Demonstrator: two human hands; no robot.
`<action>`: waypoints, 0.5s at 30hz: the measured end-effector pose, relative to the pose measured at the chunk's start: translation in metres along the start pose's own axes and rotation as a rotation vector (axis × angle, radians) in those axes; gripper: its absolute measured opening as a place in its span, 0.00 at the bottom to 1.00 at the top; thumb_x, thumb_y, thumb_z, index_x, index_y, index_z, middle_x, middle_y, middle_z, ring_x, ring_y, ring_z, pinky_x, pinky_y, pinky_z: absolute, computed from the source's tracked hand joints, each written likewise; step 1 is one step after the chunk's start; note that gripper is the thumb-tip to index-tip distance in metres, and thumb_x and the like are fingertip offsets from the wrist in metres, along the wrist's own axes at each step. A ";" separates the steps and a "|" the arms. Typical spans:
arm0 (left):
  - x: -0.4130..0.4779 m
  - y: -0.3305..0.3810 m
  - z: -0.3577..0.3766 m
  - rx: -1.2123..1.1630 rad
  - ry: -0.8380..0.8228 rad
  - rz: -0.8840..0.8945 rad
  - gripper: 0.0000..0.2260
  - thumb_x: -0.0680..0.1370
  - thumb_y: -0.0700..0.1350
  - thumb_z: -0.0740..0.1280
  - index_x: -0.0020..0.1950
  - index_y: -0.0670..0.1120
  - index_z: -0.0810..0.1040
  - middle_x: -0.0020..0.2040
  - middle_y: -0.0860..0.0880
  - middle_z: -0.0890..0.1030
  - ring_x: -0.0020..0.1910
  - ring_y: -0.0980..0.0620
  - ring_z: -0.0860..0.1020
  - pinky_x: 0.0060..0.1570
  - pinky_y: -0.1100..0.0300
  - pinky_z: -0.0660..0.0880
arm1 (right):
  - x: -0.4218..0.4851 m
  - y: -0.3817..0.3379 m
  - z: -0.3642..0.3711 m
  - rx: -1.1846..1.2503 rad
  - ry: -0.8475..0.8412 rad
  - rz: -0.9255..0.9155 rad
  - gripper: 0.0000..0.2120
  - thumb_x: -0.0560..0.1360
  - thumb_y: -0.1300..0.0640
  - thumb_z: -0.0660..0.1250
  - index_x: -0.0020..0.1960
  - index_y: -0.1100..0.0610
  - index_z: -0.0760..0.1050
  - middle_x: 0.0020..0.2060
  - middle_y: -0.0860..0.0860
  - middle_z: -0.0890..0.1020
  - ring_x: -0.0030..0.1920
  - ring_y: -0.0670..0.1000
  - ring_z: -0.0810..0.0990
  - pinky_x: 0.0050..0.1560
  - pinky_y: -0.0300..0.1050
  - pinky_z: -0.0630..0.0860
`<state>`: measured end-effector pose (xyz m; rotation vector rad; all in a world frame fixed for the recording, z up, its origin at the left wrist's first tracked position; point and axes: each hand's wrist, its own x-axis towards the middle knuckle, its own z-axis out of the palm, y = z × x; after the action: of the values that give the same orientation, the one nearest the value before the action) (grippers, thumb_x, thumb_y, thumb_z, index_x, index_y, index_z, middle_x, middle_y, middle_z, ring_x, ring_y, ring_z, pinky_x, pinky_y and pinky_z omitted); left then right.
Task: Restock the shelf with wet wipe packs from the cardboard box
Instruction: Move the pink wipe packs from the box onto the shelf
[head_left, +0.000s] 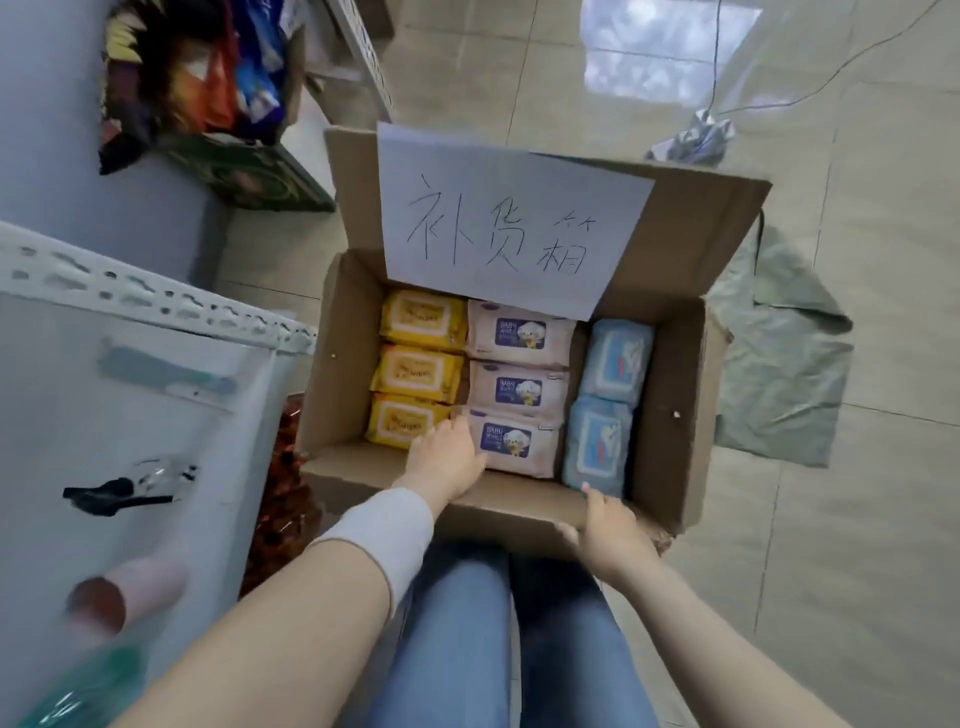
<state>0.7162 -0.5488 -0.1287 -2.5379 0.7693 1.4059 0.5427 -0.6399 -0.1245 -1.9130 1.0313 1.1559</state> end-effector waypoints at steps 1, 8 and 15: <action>0.024 0.003 0.004 -0.030 0.003 -0.010 0.27 0.78 0.51 0.61 0.75 0.45 0.58 0.70 0.42 0.69 0.68 0.43 0.69 0.65 0.49 0.67 | 0.023 0.001 0.005 0.049 -0.016 0.001 0.33 0.78 0.46 0.58 0.76 0.59 0.50 0.72 0.57 0.64 0.72 0.57 0.62 0.70 0.47 0.60; 0.200 0.027 0.005 -0.413 0.260 -0.099 0.30 0.76 0.54 0.65 0.72 0.42 0.61 0.68 0.41 0.71 0.66 0.41 0.71 0.63 0.48 0.70 | 0.172 -0.019 0.034 0.342 0.017 0.030 0.36 0.76 0.48 0.63 0.74 0.65 0.52 0.68 0.62 0.69 0.67 0.60 0.70 0.63 0.46 0.68; 0.245 0.018 -0.002 -0.579 0.423 -0.084 0.36 0.72 0.51 0.72 0.70 0.36 0.59 0.66 0.40 0.72 0.64 0.44 0.73 0.58 0.59 0.70 | 0.206 -0.033 0.051 0.653 0.104 0.253 0.49 0.68 0.52 0.75 0.75 0.63 0.46 0.73 0.61 0.60 0.72 0.59 0.62 0.69 0.47 0.60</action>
<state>0.8147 -0.6550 -0.3272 -3.3331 0.3159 1.2084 0.6130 -0.6400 -0.3272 -1.3574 1.5176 0.7171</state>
